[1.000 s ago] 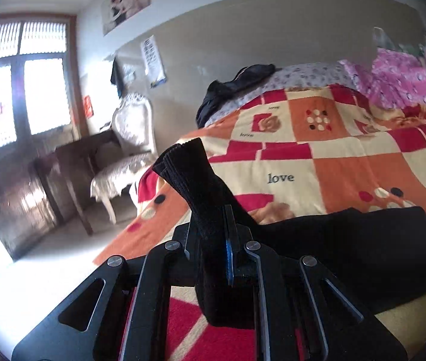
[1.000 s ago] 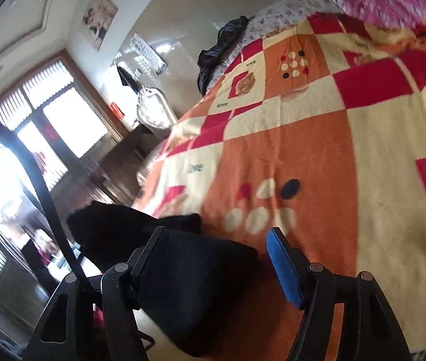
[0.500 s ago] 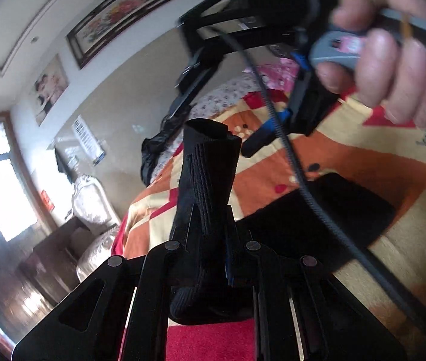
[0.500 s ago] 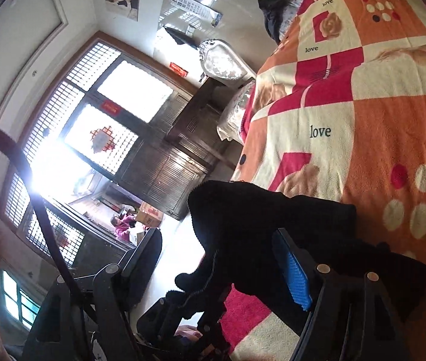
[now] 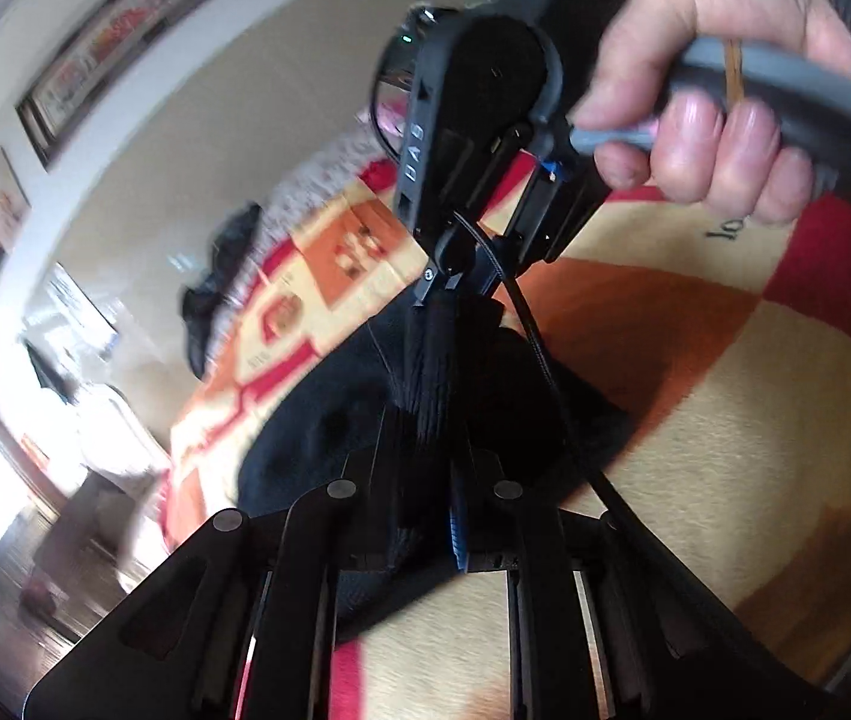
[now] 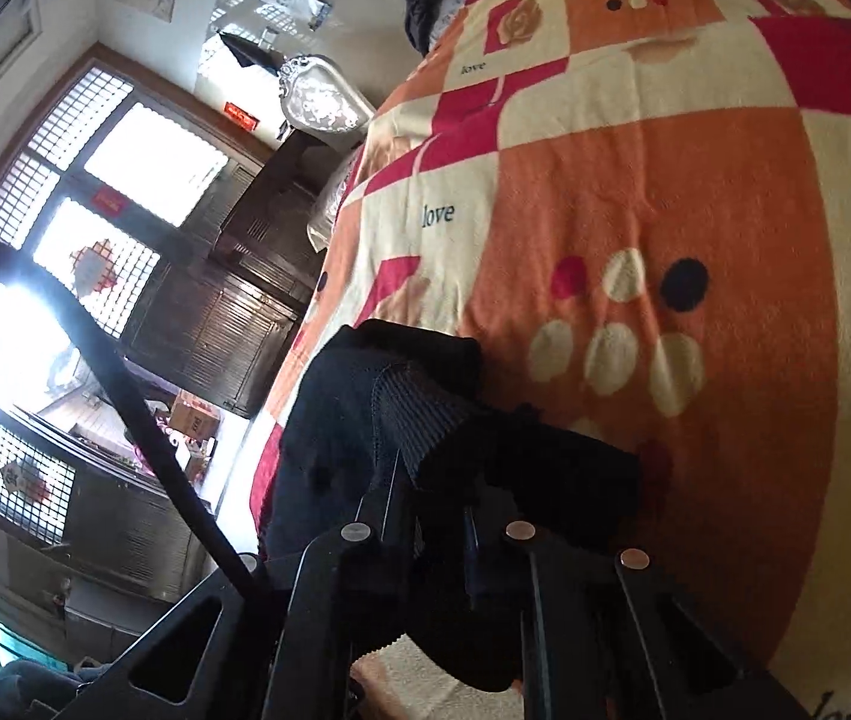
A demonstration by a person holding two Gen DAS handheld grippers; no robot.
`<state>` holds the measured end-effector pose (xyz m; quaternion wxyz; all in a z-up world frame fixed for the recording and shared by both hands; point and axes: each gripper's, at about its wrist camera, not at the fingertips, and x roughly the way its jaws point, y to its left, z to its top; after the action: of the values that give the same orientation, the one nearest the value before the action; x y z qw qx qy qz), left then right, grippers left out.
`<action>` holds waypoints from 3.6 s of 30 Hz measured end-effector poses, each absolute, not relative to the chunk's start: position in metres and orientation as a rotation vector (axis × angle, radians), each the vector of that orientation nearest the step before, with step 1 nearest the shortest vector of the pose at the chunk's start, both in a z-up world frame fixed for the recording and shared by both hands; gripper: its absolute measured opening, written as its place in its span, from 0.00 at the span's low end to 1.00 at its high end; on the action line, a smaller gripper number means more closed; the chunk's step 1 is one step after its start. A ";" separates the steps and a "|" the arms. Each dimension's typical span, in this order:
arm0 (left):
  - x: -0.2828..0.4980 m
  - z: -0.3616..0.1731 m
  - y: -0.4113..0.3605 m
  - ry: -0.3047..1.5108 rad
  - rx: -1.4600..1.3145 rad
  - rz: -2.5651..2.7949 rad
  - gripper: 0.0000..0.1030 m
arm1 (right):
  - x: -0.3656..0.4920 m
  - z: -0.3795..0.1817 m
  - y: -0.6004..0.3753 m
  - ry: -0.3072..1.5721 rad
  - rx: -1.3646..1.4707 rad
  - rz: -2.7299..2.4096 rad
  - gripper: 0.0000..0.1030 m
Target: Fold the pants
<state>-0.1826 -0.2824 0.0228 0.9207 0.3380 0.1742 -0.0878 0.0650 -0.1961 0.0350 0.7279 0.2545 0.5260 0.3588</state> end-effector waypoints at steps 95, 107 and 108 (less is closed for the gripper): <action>-0.025 0.054 -0.138 0.926 -0.378 -0.370 0.31 | -0.006 0.043 -0.173 0.882 0.272 0.548 0.32; 0.043 0.035 -0.202 1.002 -0.284 -0.406 0.39 | 0.058 0.027 -0.256 0.983 0.400 0.519 0.34; 0.045 0.025 -0.201 0.991 -0.280 -0.401 0.44 | 0.059 0.014 -0.258 1.006 0.401 0.491 0.38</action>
<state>0.0450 -0.2013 0.0245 0.8512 -0.1329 0.4707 -0.1903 0.0592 -0.2580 0.0135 0.8286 0.1888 0.4737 0.2311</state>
